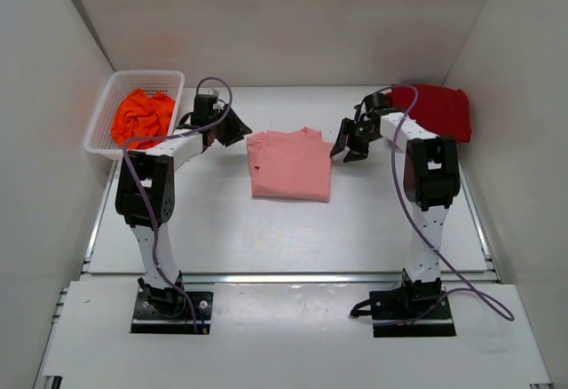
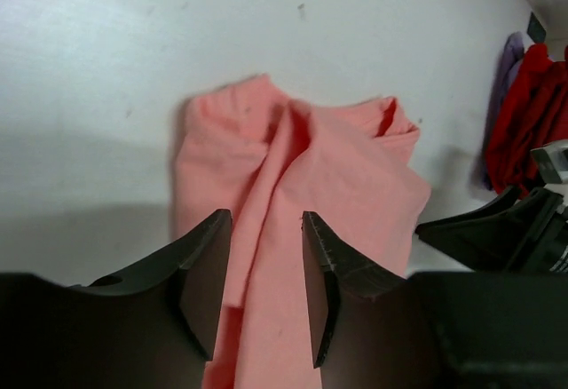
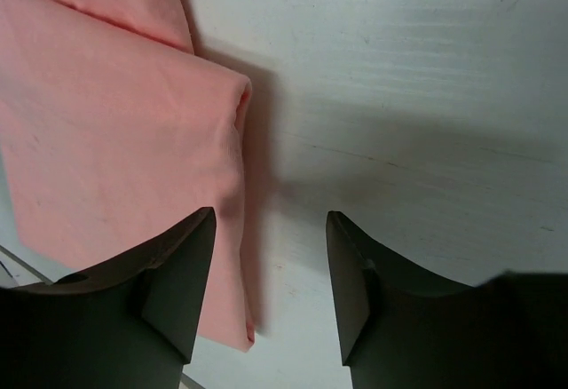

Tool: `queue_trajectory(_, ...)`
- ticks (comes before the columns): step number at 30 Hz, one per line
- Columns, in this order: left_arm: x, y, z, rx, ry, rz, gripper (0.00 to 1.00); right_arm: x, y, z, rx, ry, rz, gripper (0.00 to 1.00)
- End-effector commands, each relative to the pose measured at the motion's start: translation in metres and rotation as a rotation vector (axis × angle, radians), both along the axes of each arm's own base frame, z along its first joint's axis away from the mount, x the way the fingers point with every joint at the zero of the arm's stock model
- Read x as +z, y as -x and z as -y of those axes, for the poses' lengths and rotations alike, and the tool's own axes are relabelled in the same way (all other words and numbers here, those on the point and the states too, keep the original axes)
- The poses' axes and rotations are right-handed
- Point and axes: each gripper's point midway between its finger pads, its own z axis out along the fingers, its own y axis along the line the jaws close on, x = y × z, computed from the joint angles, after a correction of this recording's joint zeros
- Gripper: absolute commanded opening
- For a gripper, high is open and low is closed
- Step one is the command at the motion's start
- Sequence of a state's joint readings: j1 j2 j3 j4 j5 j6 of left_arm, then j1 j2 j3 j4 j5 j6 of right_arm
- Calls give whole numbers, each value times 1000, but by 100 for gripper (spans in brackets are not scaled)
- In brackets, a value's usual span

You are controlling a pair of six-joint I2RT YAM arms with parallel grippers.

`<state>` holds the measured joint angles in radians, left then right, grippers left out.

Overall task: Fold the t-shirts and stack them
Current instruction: Fold the long partially folded tshirt into a neat square

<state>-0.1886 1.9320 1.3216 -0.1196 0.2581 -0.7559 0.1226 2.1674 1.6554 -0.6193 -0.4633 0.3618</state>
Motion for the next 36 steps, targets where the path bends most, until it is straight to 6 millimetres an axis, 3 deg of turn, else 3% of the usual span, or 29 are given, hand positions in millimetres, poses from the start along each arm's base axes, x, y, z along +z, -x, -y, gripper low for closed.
queue_trajectory(1, 35, -38, 22, -57, 6, 163, 50, 30, -27, -1, 16, -32, 155, 51)
queue_trajectory(5, 31, -64, 35, -79, 8, 181, 50, 22, -34, -9, 29, -77, 152, 53)
queue_trajectory(7, 12, -68, 44, -101, 5, 143, 49, 15, -32, -15, 37, -100, 139, 53)
queue_trajectory(8, 15, -71, 47, -108, 3, 149, 50, 17, -36, -13, 30, -108, 145, 53)
queue_trajectory(10, 1, -72, 57, -132, 8, 127, 49, 14, -37, -15, 31, -125, 132, 53)
queue_trajectory(13, -4, -72, 68, -156, 1, 118, 48, 9, -39, -15, 32, -134, 121, 52)
queue_trajectory(16, -14, -71, 78, -157, 16, 97, 46, 7, -40, -15, 31, -142, 117, 47)
queue_trajectory(19, -6, -75, 87, -178, 46, 108, 46, 8, -41, -18, 41, -158, 119, 38)
queue_trajectory(20, -9, -73, 90, -190, 58, 94, 45, 7, -41, -18, 46, -162, 117, 31)
queue_trajectory(21, -7, -75, 90, -182, 55, 102, 39, 6, -42, -18, 43, -161, 113, 15)
queue_trajectory(23, -5, -73, 94, -187, 55, 106, 23, 6, -41, -21, 51, -166, 114, 1)
queue_trajectory(25, 1, -70, 96, -190, 75, 107, 3, 11, -39, -24, 69, -176, 121, 1)
queue_trajectory(27, -2, -64, 91, -193, 86, 84, 0, 16, -36, -26, 80, -169, 130, 0)
queue_trajectory(29, 16, -53, 90, -200, 104, 96, 0, 33, -35, -24, 82, -154, 156, 0)
queue_trajectory(30, 10, -44, 83, -198, 108, 81, 0, 40, -34, -29, 98, -147, 178, 0)
queue_trajectory(31, 15, -31, 81, -197, 119, 75, 0, 48, -29, -28, 96, -138, 188, 0)
queue_trajectory(32, 38, -28, 77, -189, 129, 118, 0, 58, -25, -31, 108, -124, 215, 0)
queue_trajectory(33, 27, -14, 72, -190, 123, 91, 0, 64, -21, -36, 123, -118, 231, 0)
queue_trajectory(34, 34, 0, 68, -194, 126, 100, 0, 71, -15, -33, 114, -108, 241, 0)
queue_trajectory(35, 54, 5, 62, -176, 134, 136, 0, 86, -9, -37, 131, -102, 273, 0)
queue_trajectory(36, 58, 20, 57, -172, 135, 130, 0, 87, -3, -41, 139, -94, 272, 0)
